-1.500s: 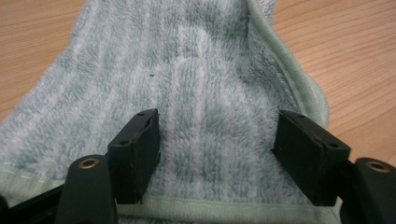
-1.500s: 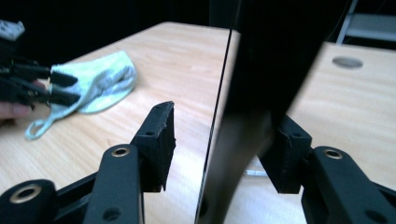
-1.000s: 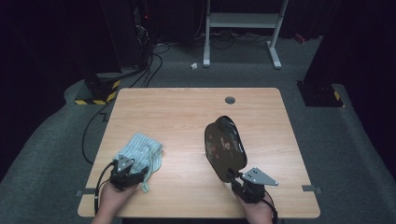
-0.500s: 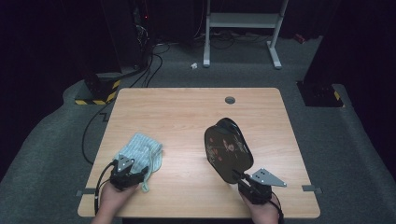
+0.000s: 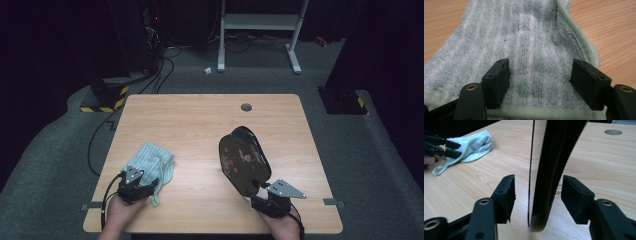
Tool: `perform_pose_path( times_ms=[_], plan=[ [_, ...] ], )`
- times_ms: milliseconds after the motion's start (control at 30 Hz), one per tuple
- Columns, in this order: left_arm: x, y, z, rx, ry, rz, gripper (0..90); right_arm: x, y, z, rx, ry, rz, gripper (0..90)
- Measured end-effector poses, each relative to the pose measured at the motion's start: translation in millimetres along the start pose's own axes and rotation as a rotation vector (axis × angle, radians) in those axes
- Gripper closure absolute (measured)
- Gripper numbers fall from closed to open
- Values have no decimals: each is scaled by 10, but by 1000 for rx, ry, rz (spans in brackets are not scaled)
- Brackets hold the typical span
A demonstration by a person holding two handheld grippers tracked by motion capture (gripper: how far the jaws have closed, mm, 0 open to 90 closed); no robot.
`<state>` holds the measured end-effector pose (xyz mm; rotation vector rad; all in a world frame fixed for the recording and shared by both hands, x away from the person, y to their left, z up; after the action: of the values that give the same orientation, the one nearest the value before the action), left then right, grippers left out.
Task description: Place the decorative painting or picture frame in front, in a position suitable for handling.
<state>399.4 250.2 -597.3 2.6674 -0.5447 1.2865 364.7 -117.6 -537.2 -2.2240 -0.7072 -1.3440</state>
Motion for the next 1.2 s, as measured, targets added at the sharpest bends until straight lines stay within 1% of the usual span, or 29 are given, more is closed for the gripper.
perform_pose_path(
  times_ms=[67, 167, 200, 267, 300, 367, 400, 433, 467, 500, 533, 567, 600, 633, 667, 700, 733, 767, 800, 867, 933, 1000, 1033, 1067, 1100, 1133, 1200],
  plan=[
    [6, -13, -5, 3, 4, -12, 338, -20, 4, -6, -2, 2, -8, 424],
    [22, -37, -21, 2, 14, -30, 385, -49, 14, -2, -12, 11, -4, 414],
    [27, -40, -28, 3, 16, -29, 398, -52, 21, -2, -17, 15, -10, 414],
    [47, -29, -54, 5, 23, -23, 418, -56, 42, -16, -16, 22, 1, 414],
    [73, -18, -85, 9, 27, -12, 426, -61, 50, -24, -17, 24, 5, 416],
    [149, 41, -147, -6, 60, -12, 476, -83, 73, -37, -22, 21, 10, 419],
    [212, 110, -195, -28, 84, -3, 498, -88, 79, -40, -22, 22, 12, 419],
    [247, 158, -217, -37, 96, 9, 522, -92, 84, -44, -22, 22, 16, 420],
    [284, 209, -235, -27, 104, 34, 535, -93, 84, -46, -23, 23, 18, 420],
    [314, 230, -240, 7, 104, 66, 542, -91, 82, -48, -24, 23, 16, 422],
    [339, 233, -234, 36, 103, 85, 543, -89, 77, -50, -24, 24, 15, 424],
    [369, 217, -202, 41, 105, 89, 555, -89, 69, -50, -22, 23, 14, 425],
    [381, 188, -171, 43, 100, 81, 576, -96, 63, -47, -23, 19, 10, 426],
    [399, 119, -112, 47, 85, 63, 596, -102, 61, -45, -22, 17, 9, 428],
    [417, 64, -72, 43, 81, 40, 626, -111, 56, -39, -20, 13, 11, 428],
    [427, 8, -40, 40, 72, 25, 634, -115, 55, -36, -19, 11, 13, 429],
    [425, -52, -10, 46, 54, 11, 632, -117, 57, -34, -20, 10, 14, 429],
    [409, -95, 20, 38, 23, -11, 608, -116, 60, -34, -20, 11, 16, 431],
    [401, -119, 45, 30, 6, -34, 550, -118, 64, -34, -20, 10, 18, 431],
    [386, -166, 96, 6, -13, -71, 473, -123, 74, -32, -19, 10, 23, 436],
    [366, -212, 140, 14, -25, -75, 451, -135, 91, -23, -20, 7, 33, 437],
    [314, -222, 188, 7, -60, -79, 428, -143, 98, -13, -19, 4, 36, 438],
    [284, -204, 208, -7, -77, -74, 430, -145, 94, -13, -19, 3, 34, 439],
    [263, -186, 220, -13, -86, -64, 435, -147, 89, -15, -18, 2, 33, 440],
    [246, -161, 230, -6, -84, -38, 435, -148, 87, -17, -18, 2, 32, 441],
    [242, -141, 229, -4, -80, -25, 435, -149, 86, -20, -19, 3, 32, 442],
    [229, -82, 218, -15, -82, -6, 441, -147, 88, -24, -20, 3, 33, 442]
  ],
)
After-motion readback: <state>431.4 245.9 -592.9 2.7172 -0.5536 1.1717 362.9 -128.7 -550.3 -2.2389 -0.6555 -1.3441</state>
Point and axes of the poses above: each handheld gripper's, and its own axes: z roughly forward along the jaws, x roughly out of its top, y roughly to its right, the point moved 10 cm from there along z, roughly forward along the jaws, and after that the axes turned 1 degree about x, right-handed, at the moved point
